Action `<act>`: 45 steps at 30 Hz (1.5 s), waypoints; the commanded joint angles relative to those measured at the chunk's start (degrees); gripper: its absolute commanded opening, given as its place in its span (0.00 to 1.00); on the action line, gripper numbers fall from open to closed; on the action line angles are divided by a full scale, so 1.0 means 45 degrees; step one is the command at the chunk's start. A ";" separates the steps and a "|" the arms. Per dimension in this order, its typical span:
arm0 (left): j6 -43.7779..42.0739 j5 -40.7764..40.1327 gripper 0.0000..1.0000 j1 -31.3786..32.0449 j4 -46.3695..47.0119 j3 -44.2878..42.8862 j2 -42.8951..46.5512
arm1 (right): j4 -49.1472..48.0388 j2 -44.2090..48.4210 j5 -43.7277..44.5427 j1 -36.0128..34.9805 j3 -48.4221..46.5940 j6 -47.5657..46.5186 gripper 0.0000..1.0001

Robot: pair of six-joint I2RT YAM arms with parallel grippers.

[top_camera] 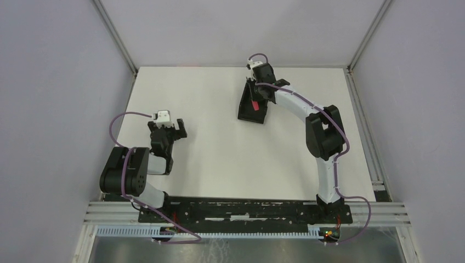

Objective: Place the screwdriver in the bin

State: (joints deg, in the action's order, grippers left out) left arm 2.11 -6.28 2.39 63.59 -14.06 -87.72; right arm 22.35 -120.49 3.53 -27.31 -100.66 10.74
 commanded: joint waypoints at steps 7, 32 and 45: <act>-0.0215 -0.0029 1.00 0.0045 0.0672 -0.0058 -0.0047 | -0.0385 0.0069 0.0841 -0.0085 0.0152 -0.0044 0.38; -0.0209 -0.0053 1.00 0.0037 0.0674 -0.0058 -0.0047 | -0.7078 1.0047 0.4040 -0.0083 1.0040 -0.3511 0.98; -0.0214 -0.0041 1.00 0.0040 0.0678 -0.0058 -0.0044 | -1.1962 1.2639 0.5270 -0.0051 1.8016 -0.3092 0.98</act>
State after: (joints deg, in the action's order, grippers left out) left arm 2.11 -6.28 2.39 63.59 -14.06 -87.72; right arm -19.70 -65.93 26.20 -27.53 -23.49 -4.86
